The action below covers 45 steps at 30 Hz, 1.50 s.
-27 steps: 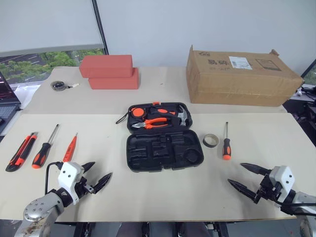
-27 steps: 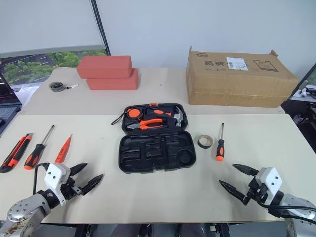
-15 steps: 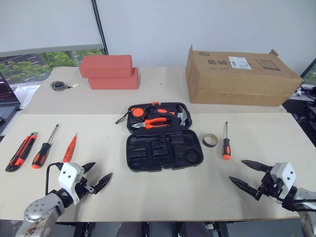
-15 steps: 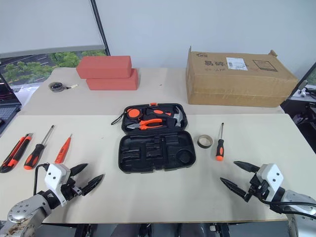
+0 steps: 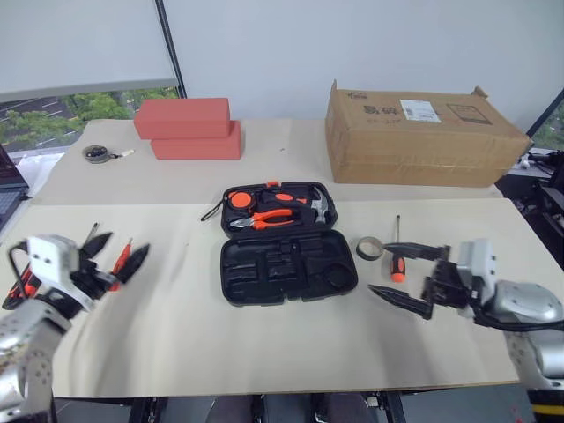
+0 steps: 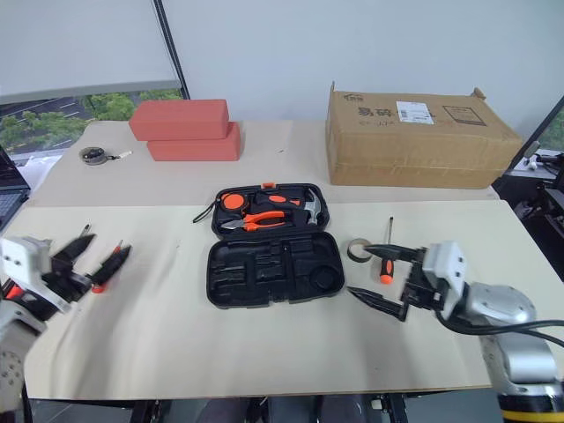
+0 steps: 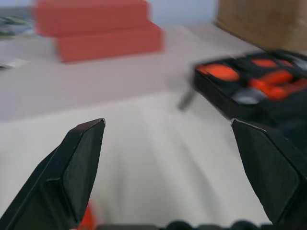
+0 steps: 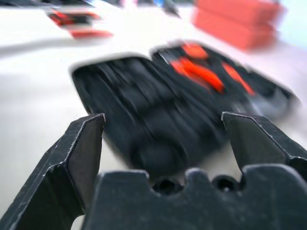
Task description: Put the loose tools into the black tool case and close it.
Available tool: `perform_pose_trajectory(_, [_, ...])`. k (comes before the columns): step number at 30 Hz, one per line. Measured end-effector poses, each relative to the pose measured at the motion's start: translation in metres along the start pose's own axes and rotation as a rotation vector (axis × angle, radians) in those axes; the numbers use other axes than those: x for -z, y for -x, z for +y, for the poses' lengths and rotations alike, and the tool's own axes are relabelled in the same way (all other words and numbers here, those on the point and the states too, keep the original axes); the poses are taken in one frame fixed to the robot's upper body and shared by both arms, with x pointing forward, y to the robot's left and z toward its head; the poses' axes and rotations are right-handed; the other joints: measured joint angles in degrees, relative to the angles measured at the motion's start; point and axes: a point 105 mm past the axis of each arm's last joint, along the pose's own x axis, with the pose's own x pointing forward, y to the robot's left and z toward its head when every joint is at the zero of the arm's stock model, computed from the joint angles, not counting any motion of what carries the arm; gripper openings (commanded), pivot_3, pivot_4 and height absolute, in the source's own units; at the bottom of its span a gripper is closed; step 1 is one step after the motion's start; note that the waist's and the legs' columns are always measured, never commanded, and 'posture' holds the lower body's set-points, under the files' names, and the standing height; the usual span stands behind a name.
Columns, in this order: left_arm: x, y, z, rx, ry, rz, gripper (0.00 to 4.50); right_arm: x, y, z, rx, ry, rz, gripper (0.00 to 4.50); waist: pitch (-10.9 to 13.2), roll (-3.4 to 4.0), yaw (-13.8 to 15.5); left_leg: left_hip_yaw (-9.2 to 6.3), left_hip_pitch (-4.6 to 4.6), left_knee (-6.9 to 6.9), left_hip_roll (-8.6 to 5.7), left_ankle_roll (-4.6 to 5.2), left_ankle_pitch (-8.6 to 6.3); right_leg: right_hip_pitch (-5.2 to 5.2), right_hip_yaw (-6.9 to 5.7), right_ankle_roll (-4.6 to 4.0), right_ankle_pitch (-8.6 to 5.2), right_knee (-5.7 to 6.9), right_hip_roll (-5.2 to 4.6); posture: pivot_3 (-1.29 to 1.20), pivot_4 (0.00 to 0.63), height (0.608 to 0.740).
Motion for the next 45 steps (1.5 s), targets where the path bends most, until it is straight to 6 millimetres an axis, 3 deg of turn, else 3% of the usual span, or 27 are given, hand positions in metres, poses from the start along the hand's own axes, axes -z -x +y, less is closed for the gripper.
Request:
perform_pose_trajectory(2, [0.006,0.008,0.031,-0.105,-0.006,0.075,4.5,-0.01,-0.023,0.006,-0.061,0.001,-0.049,4.49,0.0,-0.04,-0.1,0.04,-0.04,-0.02,-0.02,0.05,-0.04,-0.04,0.0,-0.07,-0.04,0.01,0.09,0.0,0.15,0.712])
perform_pose_trajectory(5, [0.021,0.024,0.061,-0.192,-0.051,0.198,4.5,-0.023,-0.038,0.01,-0.12,0.013,-0.094,4.49,0.0,-0.06,-0.1,0.14,-0.04,0.01,-0.08,0.11,-0.15,-0.03,0.01,-0.02,-0.12,-0.01,0.08,0.0,0.15,0.712])
perform_pose_trajectory(9, [0.039,0.037,0.091,-0.273,-0.034,0.281,4.5,-0.029,-0.043,0.008,-0.134,0.021,-0.115,4.49,0.0,-0.23,0.7,0.16,-0.05,0.09,-0.21,-0.23,-0.35,-0.14,-0.05,0.1,-0.28,-0.11,-0.06,0.0,0.15,0.712])
perform_pose_trajectory(14, [0.039,0.036,0.11,-0.306,-0.038,0.282,4.5,-0.025,-0.042,0.007,-0.147,0.007,-0.105,4.49,0.0,-0.53,0.9,0.16,-0.02,0.08,-0.23,-0.27,-0.4,-0.11,-0.01,0.11,-0.28,-0.18,-0.16,0.0,0.15,0.712])
perform_pose_trajectory(21, [0.043,0.028,0.103,-0.236,-0.053,0.294,4.5,-0.019,-0.039,0.01,-0.142,-0.014,-0.098,4.49,0.0,-0.56,0.3,0.15,0.0,0.06,-0.07,-0.34,-0.37,0.01,-0.01,0.11,-0.28,0.02,-0.15,0.0,0.15,0.712])
perform_pose_trajectory(25, [0.036,0.012,0.083,-0.135,-0.064,0.29,4.5,-0.017,-0.037,0.011,-0.13,-0.024,-0.093,4.49,0.0,-0.54,0.3,0.15,0.08,0.06,-0.03,-0.33,-0.36,0.02,0.0,0.11,-0.28,0.11,-0.12,0.0,0.15,0.712])
perform_pose_trajectory(31, [0.062,0.013,0.076,-0.145,-0.004,0.392,4.5,-0.015,-0.033,0.014,-0.126,-0.025,-0.087,4.49,0.0,-0.54,-0.4,0.18,0.12,0.06,0.0,-0.33,-0.35,0.01,0.01,0.12,-0.28,0.18,-0.02,0.0,0.15,0.712])
perform_pose_trajectory(38, [0.071,0.017,0.075,-0.177,0.035,0.457,4.5,-0.016,-0.031,0.012,-0.113,-0.005,-0.09,4.49,0.0,-0.55,-0.1,0.17,0.12,0.07,-0.02,-0.35,-0.35,0.04,0.0,0.12,-0.28,0.16,-0.02,0.0,0.15,0.712])
perform_pose_trajectory(41, [0.071,0.017,0.074,-0.183,0.042,0.47,3.8,-0.015,-0.03,0.01,-0.108,-0.005,-0.09,4.5,0.0,-0.54,0.0,0.17,0.14,0.08,-0.03,-0.33,-0.36,0.04,0.01,0.12,-0.28,0.17,-0.05,0.0,0.15,0.712])
perform_pose_trajectory(45, [0.071,0.017,0.073,-0.192,0.043,0.48,2.36,-0.017,-0.027,0.008,-0.097,0.001,-0.094,4.5,0.0,-0.54,0.0,0.16,0.16,0.07,-0.02,-0.34,-0.35,0.04,0.03,0.11,-0.28,0.19,-0.08,0.0,0.15,0.712])
